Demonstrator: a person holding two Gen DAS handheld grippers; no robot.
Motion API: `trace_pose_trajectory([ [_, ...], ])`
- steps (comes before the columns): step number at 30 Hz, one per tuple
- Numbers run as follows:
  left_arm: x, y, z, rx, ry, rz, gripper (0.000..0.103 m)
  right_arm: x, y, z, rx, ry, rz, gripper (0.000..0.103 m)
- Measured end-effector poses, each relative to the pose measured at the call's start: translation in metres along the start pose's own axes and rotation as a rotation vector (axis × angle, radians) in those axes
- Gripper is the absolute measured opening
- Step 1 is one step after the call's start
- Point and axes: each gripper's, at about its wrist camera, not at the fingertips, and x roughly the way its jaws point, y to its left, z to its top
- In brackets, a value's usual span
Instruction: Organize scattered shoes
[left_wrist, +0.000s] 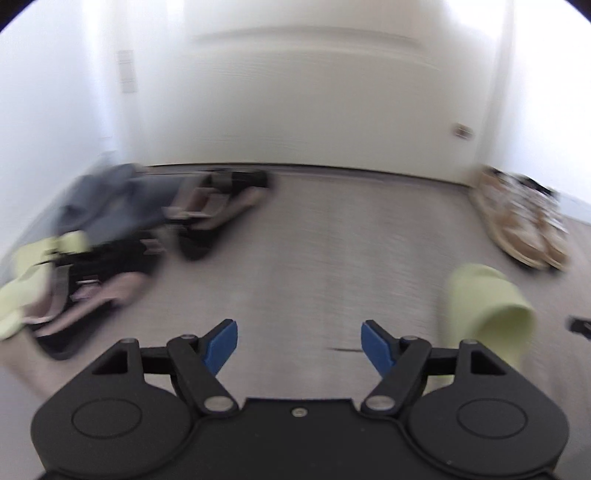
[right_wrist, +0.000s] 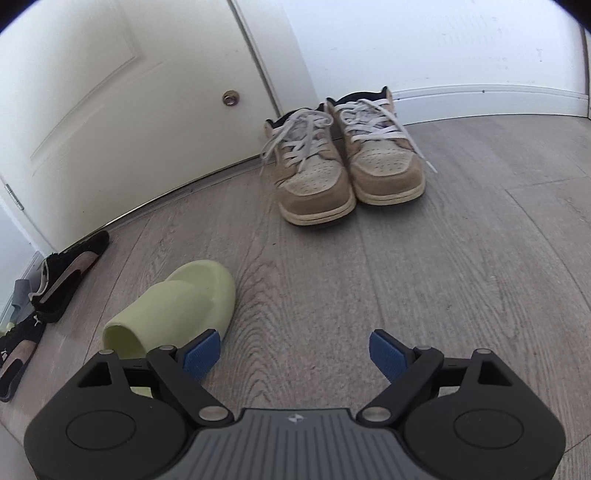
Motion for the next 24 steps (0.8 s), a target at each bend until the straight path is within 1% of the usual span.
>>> trace_pose_trajectory([
  [2, 0.011, 0.038, 0.002, -0.041, -0.015, 0.118, 0.075, 0.005, 0.011, -0.002, -0.022, 0.013, 0.014, 0.089],
  [3, 0.018, 0.057, 0.002, -0.043, -0.014, 0.166, 0.074, 0.006, 0.014, -0.003, -0.029, 0.019, 0.017, 0.089],
  [4, 0.026, 0.072, 0.002, -0.035, -0.009, 0.204, 0.074, 0.006, 0.017, -0.004, -0.036, 0.024, 0.020, 0.089],
  [6, 0.044, 0.096, 0.001, 0.030, 0.008, 0.251, 0.074, 0.010, 0.025, -0.006, -0.056, 0.038, 0.024, 0.089],
  [8, 0.058, 0.115, 0.003, 0.082, 0.027, 0.267, 0.074, 0.011, 0.031, -0.008, -0.076, 0.046, 0.020, 0.089],
  [11, 0.073, 0.137, 0.008, 0.101, 0.058, 0.231, 0.075, 0.014, 0.039, -0.012, -0.101, 0.059, 0.012, 0.089],
  [14, 0.093, 0.145, 0.006, 0.155, 0.133, 0.215, 0.074, 0.020, 0.041, -0.015, -0.105, 0.076, 0.006, 0.089],
  [16, 0.114, 0.141, 0.002, 0.235, 0.188, 0.231, 0.075, 0.023, 0.044, -0.017, -0.112, 0.085, 0.004, 0.089],
  [19, 0.131, 0.137, -0.001, 0.253, 0.198, 0.256, 0.074, 0.025, 0.046, -0.018, -0.127, 0.093, 0.001, 0.089],
  [20, 0.133, 0.137, 0.000, 0.243, 0.193, 0.268, 0.073, 0.025, 0.046, -0.018, -0.127, 0.093, 0.003, 0.089],
  [21, 0.135, 0.135, 0.001, 0.232, 0.188, 0.289, 0.062, 0.025, 0.046, -0.017, -0.126, 0.093, 0.004, 0.089],
  [22, 0.134, 0.134, 0.003, 0.223, 0.183, 0.305, 0.053, 0.025, 0.046, -0.017, -0.125, 0.093, 0.006, 0.089],
  [23, 0.132, 0.133, 0.003, 0.212, 0.180, 0.301, 0.049, 0.025, 0.045, -0.016, -0.123, 0.092, 0.006, 0.089],
  [24, 0.128, 0.131, 0.004, 0.206, 0.178, 0.287, 0.041, 0.026, 0.045, -0.015, -0.121, 0.090, 0.006, 0.089],
])
